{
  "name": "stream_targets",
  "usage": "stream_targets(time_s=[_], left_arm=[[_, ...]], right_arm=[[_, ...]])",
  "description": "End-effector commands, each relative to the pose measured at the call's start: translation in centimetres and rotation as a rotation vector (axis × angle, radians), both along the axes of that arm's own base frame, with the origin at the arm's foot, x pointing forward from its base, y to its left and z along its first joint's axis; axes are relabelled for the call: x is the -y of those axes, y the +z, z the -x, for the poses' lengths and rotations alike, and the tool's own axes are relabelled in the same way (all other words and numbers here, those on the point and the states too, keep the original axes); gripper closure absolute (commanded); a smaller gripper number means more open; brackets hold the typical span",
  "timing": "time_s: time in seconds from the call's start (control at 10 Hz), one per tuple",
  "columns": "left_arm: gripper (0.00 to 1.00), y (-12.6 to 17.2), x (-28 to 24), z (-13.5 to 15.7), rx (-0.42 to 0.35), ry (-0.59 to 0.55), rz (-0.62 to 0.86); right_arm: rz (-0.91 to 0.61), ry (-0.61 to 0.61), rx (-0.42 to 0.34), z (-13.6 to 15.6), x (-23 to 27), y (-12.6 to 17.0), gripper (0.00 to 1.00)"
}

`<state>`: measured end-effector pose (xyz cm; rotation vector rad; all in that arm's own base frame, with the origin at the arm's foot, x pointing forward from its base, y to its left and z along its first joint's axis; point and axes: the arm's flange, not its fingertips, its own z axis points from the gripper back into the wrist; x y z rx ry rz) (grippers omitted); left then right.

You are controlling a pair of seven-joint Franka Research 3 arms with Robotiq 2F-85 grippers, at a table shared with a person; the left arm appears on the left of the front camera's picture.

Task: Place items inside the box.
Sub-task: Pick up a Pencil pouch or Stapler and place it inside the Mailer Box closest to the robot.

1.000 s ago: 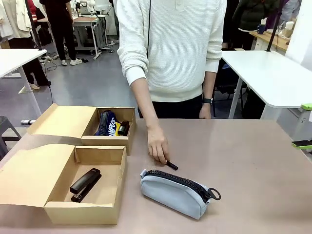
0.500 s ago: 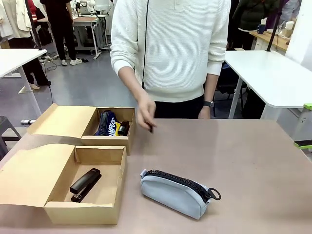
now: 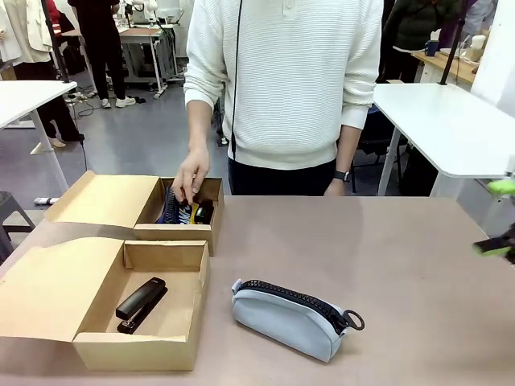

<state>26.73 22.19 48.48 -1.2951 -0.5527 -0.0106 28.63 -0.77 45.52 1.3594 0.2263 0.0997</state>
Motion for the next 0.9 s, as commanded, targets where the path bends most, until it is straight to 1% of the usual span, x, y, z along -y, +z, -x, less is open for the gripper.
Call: stream_targets(time_s=[0.0, 0.1, 0.2, 0.3, 0.4, 0.5, 0.6, 0.7, 0.8], left_arm=[[0.00, 0.0, 0.2, 0.3, 0.016, 0.001, -0.007], [0.00, 0.0, 0.2, 0.3, 0.016, 0.001, -0.007], [0.00, 0.0, 0.2, 0.3, 0.016, 0.001, -0.007], [0.00, 0.0, 0.2, 0.3, 0.016, 0.001, -0.007], [0.00, 0.0, 0.2, 0.3, 0.016, 0.001, -0.007], [0.00, 0.0, 0.2, 0.3, 0.016, 0.001, -0.007], [0.00, 0.0, 0.2, 0.3, 0.016, 0.001, -0.007], [0.00, 0.0, 0.2, 0.3, 0.016, 0.001, -0.007], [0.00, 0.0, 0.2, 0.3, 0.016, 0.001, -0.007]], right_arm=[[0.202, 0.342, 0.314, 1.7, -12.8, 0.9, 0.00], [0.294, 0.450, 0.420, 2.9, -17.9, 0.3, 0.00], [0.429, 0.414, 0.522, 3.2, -21.2, -0.6, 0.00], [0.532, 0.330, 0.521, 2.6, -20.0, -0.3, 0.00], [0.284, 0.372, 0.249, 3.4, -18.5, 1.4, 0.00], [0.411, 0.418, 0.360, 4.4, -22.0, 0.7, 0.00], [0.529, 0.538, 0.537, 4.2, -23.8, 0.6, 0.00], [0.629, 0.530, 0.597, 3.0, -25.5, 0.1, 0.00], [0.662, 0.464, 0.604, 0.8, -26.2, -0.5, 0.00]])
